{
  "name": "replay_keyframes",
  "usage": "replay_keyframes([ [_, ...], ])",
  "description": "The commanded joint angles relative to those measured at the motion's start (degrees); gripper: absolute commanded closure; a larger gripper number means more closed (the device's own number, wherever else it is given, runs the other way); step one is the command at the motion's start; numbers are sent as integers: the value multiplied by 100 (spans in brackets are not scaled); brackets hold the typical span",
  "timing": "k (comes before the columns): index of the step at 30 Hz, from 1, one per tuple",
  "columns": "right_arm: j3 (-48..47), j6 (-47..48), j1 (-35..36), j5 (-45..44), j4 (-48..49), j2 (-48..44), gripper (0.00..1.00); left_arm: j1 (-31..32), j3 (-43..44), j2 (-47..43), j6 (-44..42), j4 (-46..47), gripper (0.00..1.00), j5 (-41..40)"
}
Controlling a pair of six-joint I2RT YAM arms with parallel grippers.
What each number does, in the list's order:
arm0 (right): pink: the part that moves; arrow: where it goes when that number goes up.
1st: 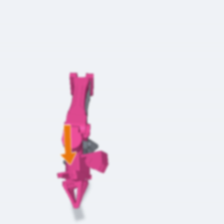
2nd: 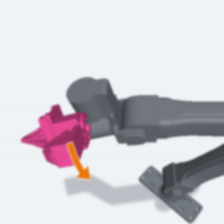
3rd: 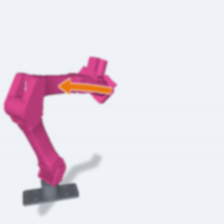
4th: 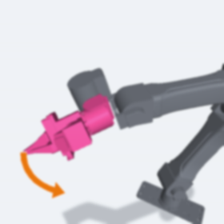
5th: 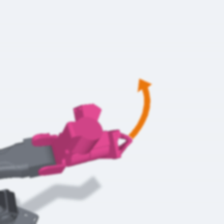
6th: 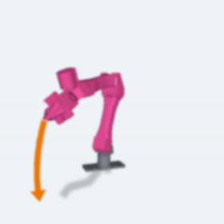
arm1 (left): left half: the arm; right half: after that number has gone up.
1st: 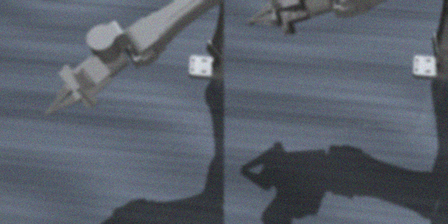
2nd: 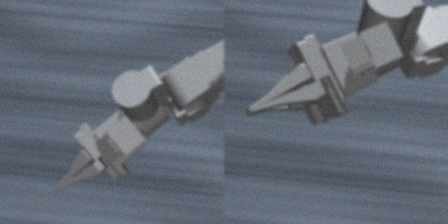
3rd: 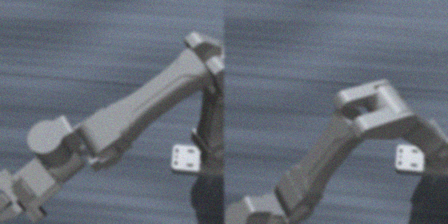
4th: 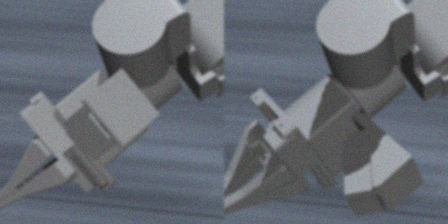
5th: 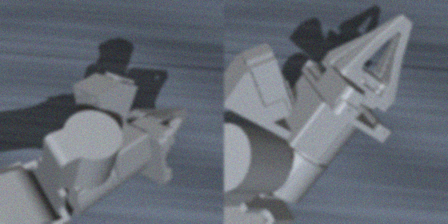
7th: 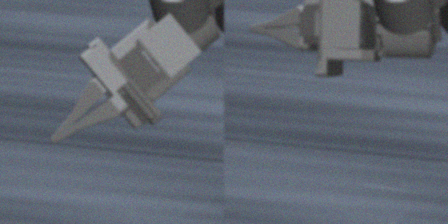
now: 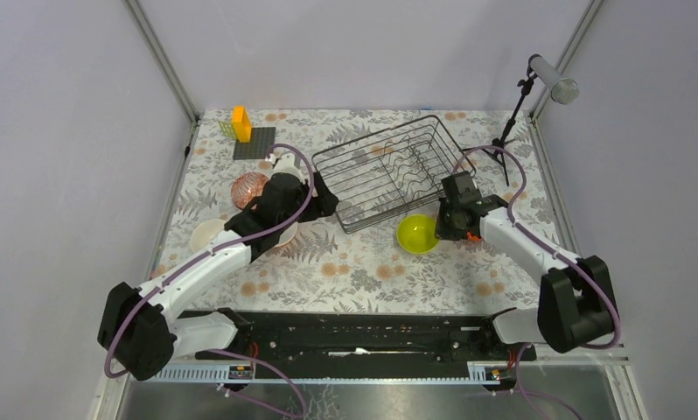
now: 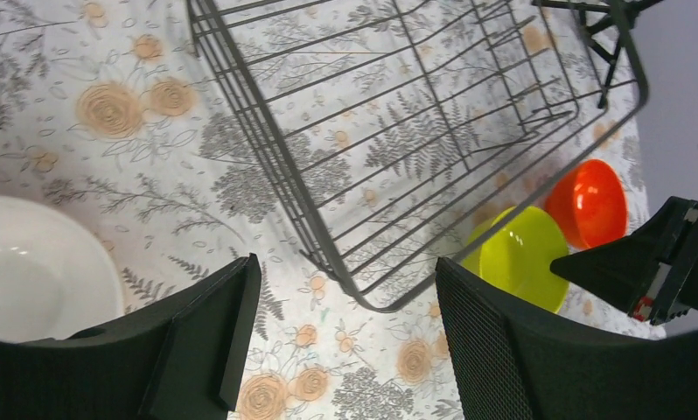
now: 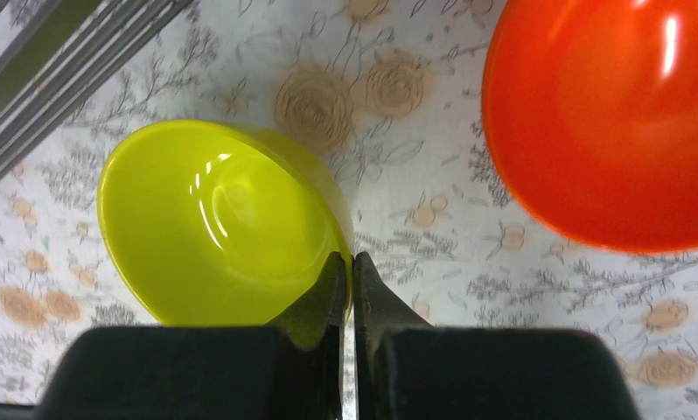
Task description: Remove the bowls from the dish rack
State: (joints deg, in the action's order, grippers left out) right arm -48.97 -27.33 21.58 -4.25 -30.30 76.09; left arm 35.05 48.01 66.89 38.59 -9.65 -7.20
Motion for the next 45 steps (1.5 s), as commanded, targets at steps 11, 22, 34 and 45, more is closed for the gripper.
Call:
replay_keyframes([
  [11,-437,146,-657,32,964,810,84,-82,-485,-916,-227,719,21,-598],
  [22,-336,658,-664,-401,1349,-195,46,-77,-958,-1469,-402,1472,1,-458],
  [34,1405,1052,-666,-2221,3989,-1537,9,-79,-1847,-1589,-769,2879,1,-1509],
  [45,2238,1698,-1077,-2784,5872,-1395,0,-144,-1954,-1201,-2588,3792,1,-1459],
])
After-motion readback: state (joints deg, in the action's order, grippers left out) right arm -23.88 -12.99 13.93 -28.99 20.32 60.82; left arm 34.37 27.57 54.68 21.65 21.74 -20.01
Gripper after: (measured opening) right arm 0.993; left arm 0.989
